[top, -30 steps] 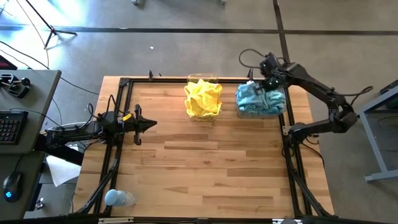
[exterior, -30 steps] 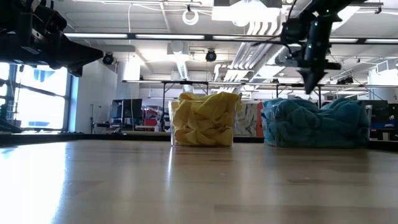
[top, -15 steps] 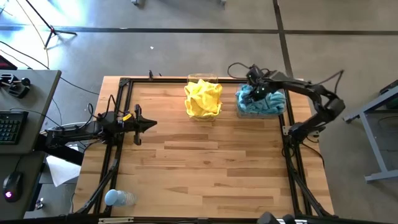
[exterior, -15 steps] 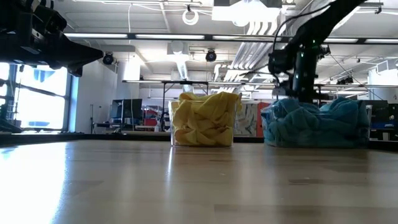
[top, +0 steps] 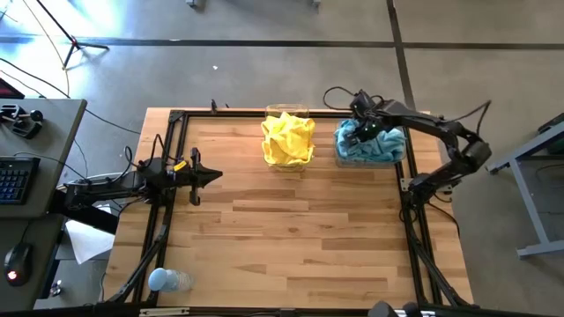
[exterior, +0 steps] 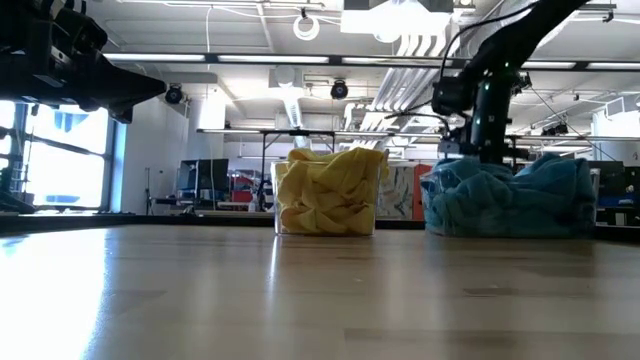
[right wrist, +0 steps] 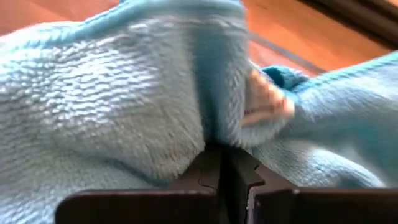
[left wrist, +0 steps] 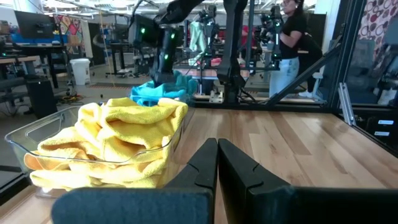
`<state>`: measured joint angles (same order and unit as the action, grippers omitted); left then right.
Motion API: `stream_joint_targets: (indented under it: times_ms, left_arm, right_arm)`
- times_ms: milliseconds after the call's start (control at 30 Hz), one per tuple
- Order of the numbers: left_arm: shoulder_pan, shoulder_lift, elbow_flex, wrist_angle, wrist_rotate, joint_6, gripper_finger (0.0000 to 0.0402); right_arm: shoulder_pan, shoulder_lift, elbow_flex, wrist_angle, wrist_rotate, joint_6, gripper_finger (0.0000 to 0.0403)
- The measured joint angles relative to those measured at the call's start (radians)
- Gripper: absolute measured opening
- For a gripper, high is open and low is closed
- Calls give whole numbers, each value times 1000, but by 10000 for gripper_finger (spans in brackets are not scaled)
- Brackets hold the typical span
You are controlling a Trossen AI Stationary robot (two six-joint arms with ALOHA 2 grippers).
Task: Sort microfiber towel by color & place in baskets
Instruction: Put the blue towel into the right transparent bin, then return to Home Position
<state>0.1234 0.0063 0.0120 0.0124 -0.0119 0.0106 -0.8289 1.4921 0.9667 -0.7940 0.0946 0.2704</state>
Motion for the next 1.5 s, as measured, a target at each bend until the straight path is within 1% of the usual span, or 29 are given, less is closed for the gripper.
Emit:
stream_joint_targets:
  times_ms: [167, 300, 500, 567, 667, 700, 733, 800, 833, 900, 1000, 1100, 1167, 1333, 1400, 1500]
  left_arm:
    - [0, 0, 0, 0, 0, 0, 0]
    - [0, 0, 0, 0, 0, 0, 0]
    - [0, 0, 0, 0, 0, 0, 0]
    - [0, 0, 0, 0, 0, 0, 0]
    - [0, 0, 0, 0, 0, 0, 0]
    - [0, 0, 0, 0, 0, 0, 0]
    - [0, 0, 0, 0, 0, 0, 0]
    - [0, 0, 0, 0, 0, 0, 0]
    - [0, 0, 0, 0, 0, 0, 0]
    - [0, 0, 0, 0, 0, 0, 0]
    - [0, 0, 0, 0, 0, 0, 0]
    - [0, 0, 0, 0, 0, 0, 0]
    - [0, 0, 0, 0, 0, 0, 0]
    - [0, 0, 0, 0, 0, 0, 0]
    - [0, 0, 0, 0, 0, 0, 0]
    - [0, 0, 0, 0, 0, 0, 0]
  right_arm:
    - [-2, -83, 57, -121, 3, -17, 0]
    - [-1, -176, 83, -162, -1, -35, 0]
    - [26, -311, 82, -153, -86, -131, 0]
    - [44, -334, 79, -198, -116, -199, 0]
    - [71, -342, 76, -265, -126, -277, 0]
    - [75, -342, 76, -268, -126, -277, 0]
    - [79, -341, 76, -266, -127, -243, 0]
    - [106, -341, 76, -220, -128, -153, 0]
    - [132, -342, 76, -198, -128, -145, 0]
    - [208, -354, 59, -137, -133, -178, 0]
    - [335, -377, -8, 21, -140, -197, 0]
    - [469, -407, -119, 216, -134, -175, 0]
    - [553, -427, -217, 361, -141, -166, 0]
    - [723, -484, -454, 685, -137, -116, 0]
    - [770, -496, -524, 724, -140, -132, 0]
    - [819, -499, -601, 714, -142, -145, 0]
